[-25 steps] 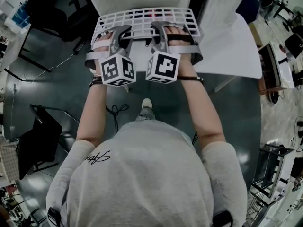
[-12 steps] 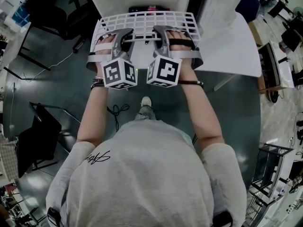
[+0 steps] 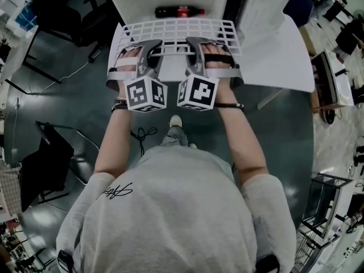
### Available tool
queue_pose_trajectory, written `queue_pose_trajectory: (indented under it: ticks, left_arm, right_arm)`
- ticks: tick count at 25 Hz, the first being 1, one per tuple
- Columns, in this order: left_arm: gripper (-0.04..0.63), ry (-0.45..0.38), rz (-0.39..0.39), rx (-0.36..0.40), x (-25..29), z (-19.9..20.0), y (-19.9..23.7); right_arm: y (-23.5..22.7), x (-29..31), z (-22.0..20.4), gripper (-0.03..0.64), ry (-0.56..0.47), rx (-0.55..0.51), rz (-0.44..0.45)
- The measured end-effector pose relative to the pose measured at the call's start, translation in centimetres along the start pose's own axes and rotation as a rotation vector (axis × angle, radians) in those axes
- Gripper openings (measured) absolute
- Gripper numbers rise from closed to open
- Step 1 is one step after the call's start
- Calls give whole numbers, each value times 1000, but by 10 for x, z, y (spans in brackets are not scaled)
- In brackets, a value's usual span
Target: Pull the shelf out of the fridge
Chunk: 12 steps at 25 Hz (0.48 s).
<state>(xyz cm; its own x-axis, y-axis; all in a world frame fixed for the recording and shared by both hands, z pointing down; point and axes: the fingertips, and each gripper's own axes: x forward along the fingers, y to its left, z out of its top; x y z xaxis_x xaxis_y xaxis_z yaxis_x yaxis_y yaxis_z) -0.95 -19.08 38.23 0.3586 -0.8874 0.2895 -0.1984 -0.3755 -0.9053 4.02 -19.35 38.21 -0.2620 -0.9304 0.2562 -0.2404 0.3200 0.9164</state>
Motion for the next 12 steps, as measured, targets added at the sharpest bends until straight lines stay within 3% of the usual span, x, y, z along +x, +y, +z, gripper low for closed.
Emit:
queue_pose_trajectory:
  ticks: [12]
  left_arm:
    - [55,6,-17,-23,-7,-1,-22]
  right_arm:
    - [21,-9,-3,61,4,-2,33]
